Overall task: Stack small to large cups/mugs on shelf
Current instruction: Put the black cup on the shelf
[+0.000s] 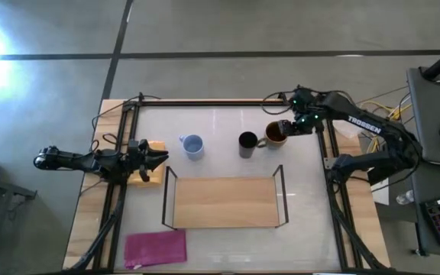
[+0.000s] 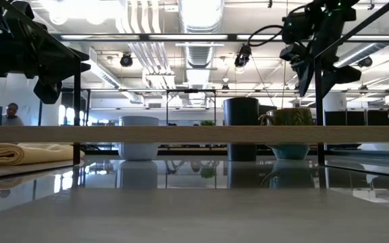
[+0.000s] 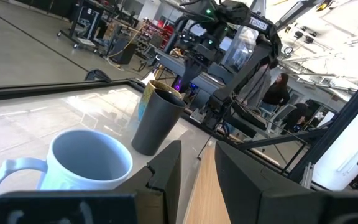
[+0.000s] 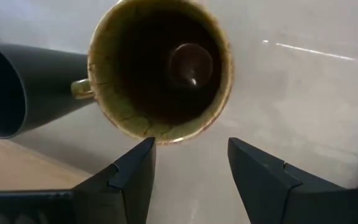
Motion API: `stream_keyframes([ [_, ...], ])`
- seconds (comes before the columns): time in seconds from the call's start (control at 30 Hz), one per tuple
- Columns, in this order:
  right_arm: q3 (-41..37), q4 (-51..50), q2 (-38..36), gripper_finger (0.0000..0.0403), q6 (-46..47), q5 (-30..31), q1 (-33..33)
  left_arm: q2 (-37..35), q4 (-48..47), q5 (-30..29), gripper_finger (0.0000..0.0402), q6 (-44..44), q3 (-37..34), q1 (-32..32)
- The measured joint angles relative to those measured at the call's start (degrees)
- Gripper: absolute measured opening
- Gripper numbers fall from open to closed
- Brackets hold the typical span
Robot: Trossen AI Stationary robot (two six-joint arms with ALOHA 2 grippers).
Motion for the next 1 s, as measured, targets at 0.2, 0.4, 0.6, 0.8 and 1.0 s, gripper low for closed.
stream_keyframes([
  [0.2,-2.6,-0.7,-4.6,0.0194,11.8,7.4,5.4,0.0,0.0,0.0,0.0084,0.0,0.0,0.0],
  [0.4,-6.0,2.5,-7.2,0.0194,27.5,10.1,5.8,0.0,0.0,0.0,0.0084,0.0,0.0,0.0],
  [0.6,-8.1,3.5,-4.5,0.0194,35.0,9.9,6.4,0.0,0.0,0.0,0.0084,0.0,0.0,0.0],
  [0.8,-8.4,12.8,-2.0,0.0194,36.9,10.1,7.2,0.0,0.0,0.0,0.0084,0.0,0.0,0.0],
  [1.0,-8.7,11.9,-0.1,0.0194,39.0,10.1,8.4,0.0,0.0,0.0,0.0084,0.0,0.0,0.0],
])
